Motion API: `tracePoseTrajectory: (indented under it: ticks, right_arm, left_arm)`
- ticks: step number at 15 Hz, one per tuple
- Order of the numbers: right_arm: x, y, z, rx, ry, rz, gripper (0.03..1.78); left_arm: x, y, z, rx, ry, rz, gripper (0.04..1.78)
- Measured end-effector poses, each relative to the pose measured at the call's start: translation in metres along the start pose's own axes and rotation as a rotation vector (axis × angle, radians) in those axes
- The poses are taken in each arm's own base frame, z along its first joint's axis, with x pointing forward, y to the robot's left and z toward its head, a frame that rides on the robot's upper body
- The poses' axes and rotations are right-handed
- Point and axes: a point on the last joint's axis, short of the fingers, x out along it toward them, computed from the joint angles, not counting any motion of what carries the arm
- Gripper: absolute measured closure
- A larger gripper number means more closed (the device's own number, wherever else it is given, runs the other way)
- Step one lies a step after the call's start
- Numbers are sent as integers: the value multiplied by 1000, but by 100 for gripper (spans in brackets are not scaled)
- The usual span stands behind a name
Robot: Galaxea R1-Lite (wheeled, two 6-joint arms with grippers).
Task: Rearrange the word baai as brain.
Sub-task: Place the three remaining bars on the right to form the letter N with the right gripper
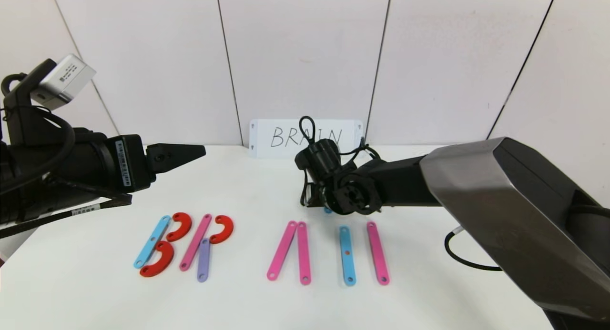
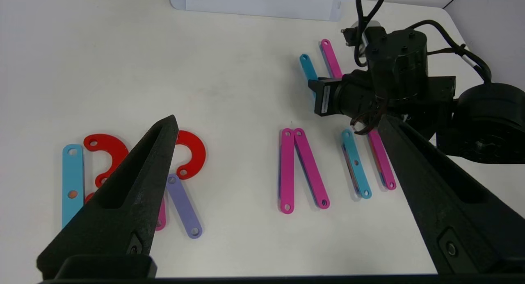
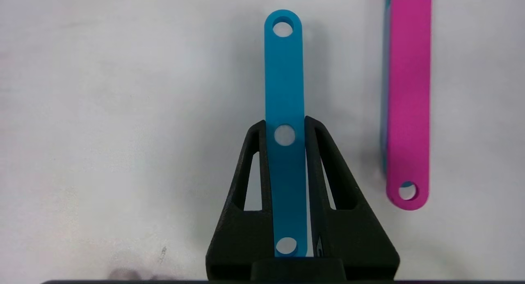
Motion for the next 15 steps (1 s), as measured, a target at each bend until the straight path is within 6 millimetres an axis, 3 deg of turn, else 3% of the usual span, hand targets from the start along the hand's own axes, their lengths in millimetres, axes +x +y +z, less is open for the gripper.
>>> tracePoseTrajectory:
  ticks: [5, 8, 11, 15]
  right_arm:
    - [-42, -20, 39, 20, -34, -7, 154]
    - [-71, -34, 52, 29, -26, -19, 154]
    - [-92, -50, 43, 18, 8, -41, 154]
    - [-116, -70, 13, 14, 78, -68, 154]
  left_arm:
    - [-2, 0, 1, -1, -4, -2, 12]
    - [-2, 0, 1, 0, -4, -3, 12]
    - [-2, 0, 1, 0, -2, -11, 12]
    - [-4, -1, 2, -1, -6, -20, 12]
